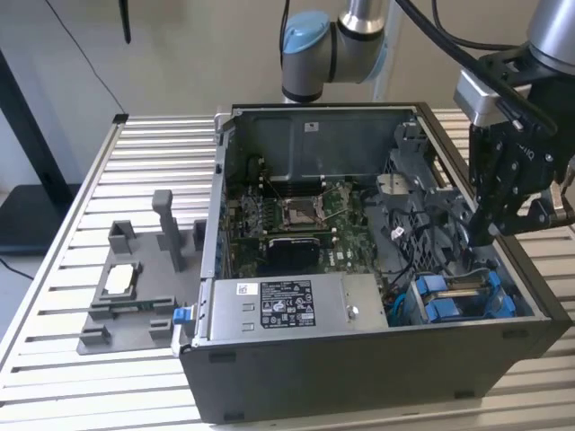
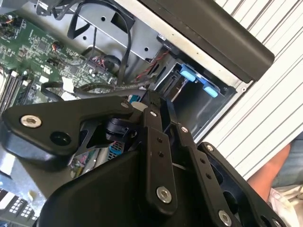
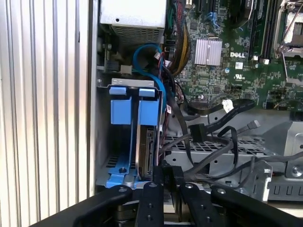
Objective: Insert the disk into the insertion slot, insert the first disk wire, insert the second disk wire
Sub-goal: 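Insert the first disk wire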
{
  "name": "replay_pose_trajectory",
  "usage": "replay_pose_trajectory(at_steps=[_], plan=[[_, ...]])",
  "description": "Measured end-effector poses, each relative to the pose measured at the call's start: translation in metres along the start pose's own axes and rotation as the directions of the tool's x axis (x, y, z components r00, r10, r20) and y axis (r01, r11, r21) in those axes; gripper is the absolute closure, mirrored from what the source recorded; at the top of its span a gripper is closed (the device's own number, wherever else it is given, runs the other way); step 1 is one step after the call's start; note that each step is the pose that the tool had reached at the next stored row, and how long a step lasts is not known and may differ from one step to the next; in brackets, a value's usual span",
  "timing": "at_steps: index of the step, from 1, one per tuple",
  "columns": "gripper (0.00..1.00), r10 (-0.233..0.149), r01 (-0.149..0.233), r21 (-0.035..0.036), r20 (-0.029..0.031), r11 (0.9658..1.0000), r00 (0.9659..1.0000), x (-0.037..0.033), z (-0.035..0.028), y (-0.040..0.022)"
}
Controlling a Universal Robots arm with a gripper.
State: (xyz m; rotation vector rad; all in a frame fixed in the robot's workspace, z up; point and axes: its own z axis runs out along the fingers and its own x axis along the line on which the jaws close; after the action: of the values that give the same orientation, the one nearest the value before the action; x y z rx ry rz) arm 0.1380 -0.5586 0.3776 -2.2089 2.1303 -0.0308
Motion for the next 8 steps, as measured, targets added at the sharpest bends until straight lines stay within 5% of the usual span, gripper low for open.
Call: replay_pose_trajectory(at_steps=[8], plan=[[0.80,0.004,-0.004,-0.0125,0.0040,0.9999,1.0000,0.0042,0.0089,-0.0033]])
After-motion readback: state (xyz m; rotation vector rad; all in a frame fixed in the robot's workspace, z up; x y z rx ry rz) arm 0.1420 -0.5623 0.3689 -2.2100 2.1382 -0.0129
